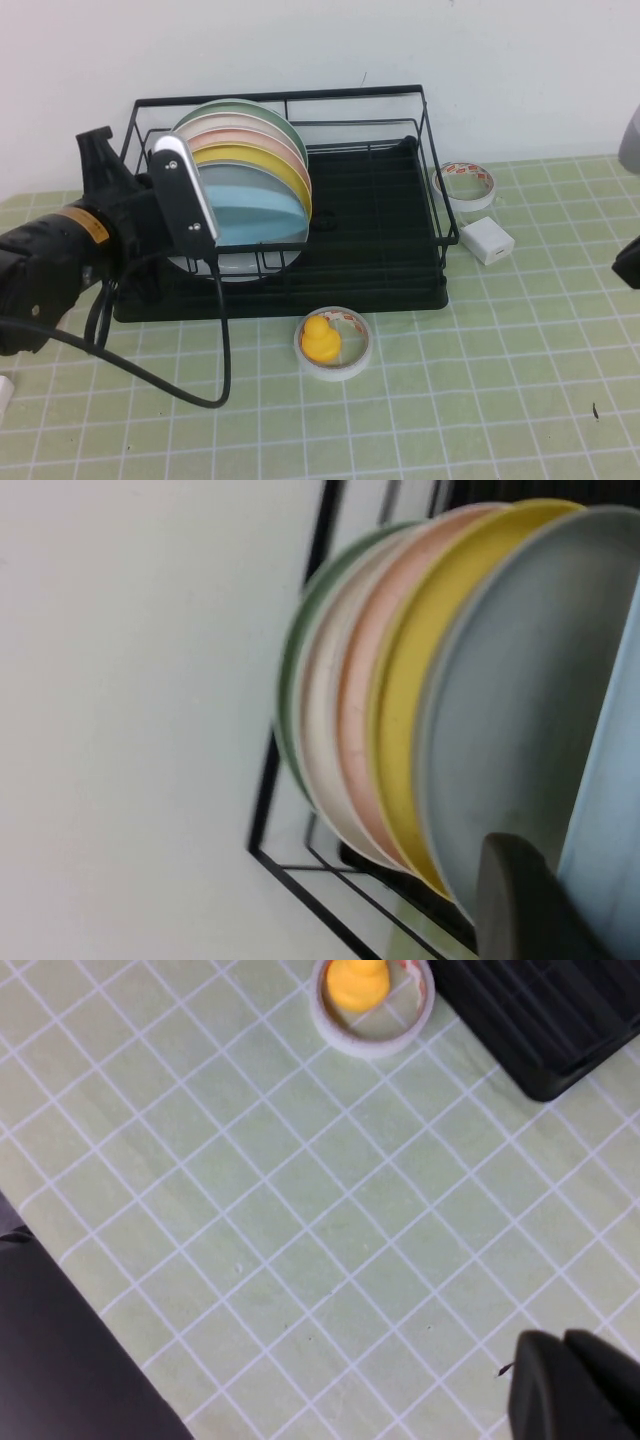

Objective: Place plate on rack
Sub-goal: Place the plate on the rack

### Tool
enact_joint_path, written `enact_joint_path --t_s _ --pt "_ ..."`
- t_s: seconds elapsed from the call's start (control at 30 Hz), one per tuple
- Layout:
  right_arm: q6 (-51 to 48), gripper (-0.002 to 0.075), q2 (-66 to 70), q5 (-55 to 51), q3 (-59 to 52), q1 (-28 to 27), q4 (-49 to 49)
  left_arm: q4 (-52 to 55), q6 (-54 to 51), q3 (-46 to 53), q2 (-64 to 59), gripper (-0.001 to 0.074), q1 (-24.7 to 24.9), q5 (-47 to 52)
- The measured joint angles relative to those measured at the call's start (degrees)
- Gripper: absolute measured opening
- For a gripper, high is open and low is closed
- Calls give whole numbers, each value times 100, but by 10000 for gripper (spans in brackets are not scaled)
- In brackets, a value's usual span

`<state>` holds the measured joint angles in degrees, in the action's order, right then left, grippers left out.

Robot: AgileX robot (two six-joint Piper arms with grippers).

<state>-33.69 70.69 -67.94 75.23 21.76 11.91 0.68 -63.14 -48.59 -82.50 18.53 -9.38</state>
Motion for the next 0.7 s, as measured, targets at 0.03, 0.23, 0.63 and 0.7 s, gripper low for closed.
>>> enact_joint_path --t_s 0.03,0.23,0.63,0.7 --pt "0 2 0 22 -47 0 -4 0 8 0 0 82 0 -113" --pt "0 2 0 114 -342 0 -4 0 86 0 0 82 0 -622" --pt "0 1 0 150 -479 0 -4 0 237 0 -382 82 0 -450" --pt "0 1 0 150 -479 0 -4 0 183 0 -502 82 0 -579"
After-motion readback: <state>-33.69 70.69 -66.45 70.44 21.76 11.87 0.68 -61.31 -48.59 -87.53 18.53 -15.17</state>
